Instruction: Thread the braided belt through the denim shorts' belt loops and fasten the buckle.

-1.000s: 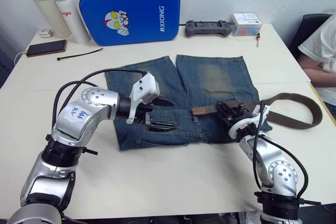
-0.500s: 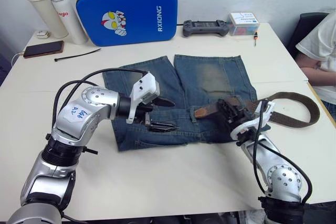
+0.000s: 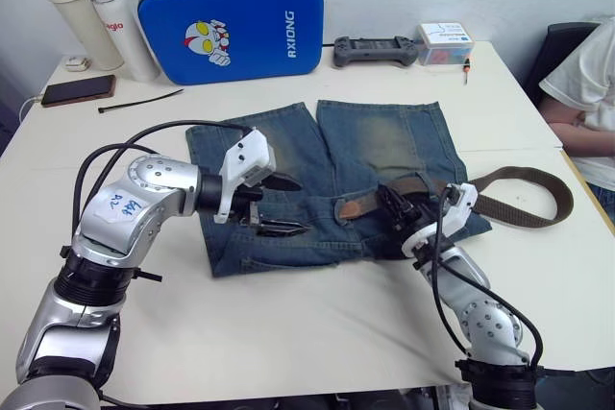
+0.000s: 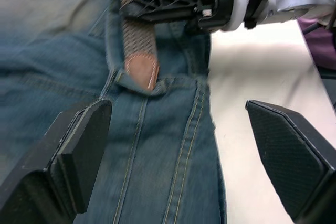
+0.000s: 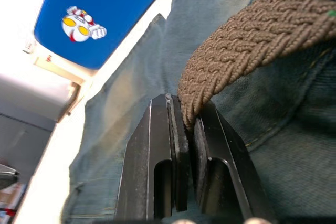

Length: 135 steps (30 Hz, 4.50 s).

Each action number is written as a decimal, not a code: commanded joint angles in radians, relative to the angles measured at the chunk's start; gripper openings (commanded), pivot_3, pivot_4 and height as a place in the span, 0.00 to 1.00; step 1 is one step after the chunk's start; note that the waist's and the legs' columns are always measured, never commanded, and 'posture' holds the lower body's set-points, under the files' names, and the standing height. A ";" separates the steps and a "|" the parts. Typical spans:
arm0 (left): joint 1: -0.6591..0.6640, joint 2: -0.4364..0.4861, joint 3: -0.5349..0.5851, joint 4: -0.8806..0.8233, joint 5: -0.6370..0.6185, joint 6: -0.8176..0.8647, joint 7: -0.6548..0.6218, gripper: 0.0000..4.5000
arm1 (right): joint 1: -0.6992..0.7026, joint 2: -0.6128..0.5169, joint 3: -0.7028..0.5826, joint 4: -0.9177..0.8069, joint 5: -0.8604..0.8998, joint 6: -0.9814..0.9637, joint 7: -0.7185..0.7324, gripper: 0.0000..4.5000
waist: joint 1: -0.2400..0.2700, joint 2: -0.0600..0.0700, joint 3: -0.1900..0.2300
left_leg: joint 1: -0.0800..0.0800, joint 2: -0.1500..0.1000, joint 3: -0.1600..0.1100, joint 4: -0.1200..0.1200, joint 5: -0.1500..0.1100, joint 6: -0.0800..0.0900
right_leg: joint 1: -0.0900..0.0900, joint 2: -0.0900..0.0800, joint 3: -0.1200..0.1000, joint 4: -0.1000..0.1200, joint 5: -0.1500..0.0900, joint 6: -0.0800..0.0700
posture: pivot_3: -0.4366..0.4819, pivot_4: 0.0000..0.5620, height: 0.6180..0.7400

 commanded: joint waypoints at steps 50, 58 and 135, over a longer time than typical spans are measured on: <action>0.004 0.001 0.052 -0.047 -0.024 0.017 0.049 1.00 | -0.048 0.004 -0.124 -0.048 0.031 0.098 0.078 0.01 | 0.000 0.000 0.000 | 0.000 0.000 0.000 -0.001 0.000 -0.001 | 0.000 0.000 0.000 0.001 0.000 0.000 | 0.48 0.27 1.00; -0.003 -0.006 0.047 -0.045 -0.023 0.016 0.050 1.00 | -0.062 0.056 -0.058 -0.016 -0.006 0.112 0.108 0.01 | -0.001 0.000 0.000 | 0.000 0.000 0.000 -0.001 0.000 -0.001 | 0.000 0.000 0.000 0.000 0.000 0.000 | 0.48 0.27 1.00; -0.055 -0.072 -0.024 0.029 0.014 -0.046 0.008 1.00 | -0.107 -0.188 -0.006 -0.156 0.608 0.503 -0.384 0.77 | -0.003 0.001 0.001 | 0.000 -0.001 0.000 -0.010 0.003 -0.002 | -0.002 -0.002 0.000 -0.003 0.000 0.000 | 0.48 0.27 1.00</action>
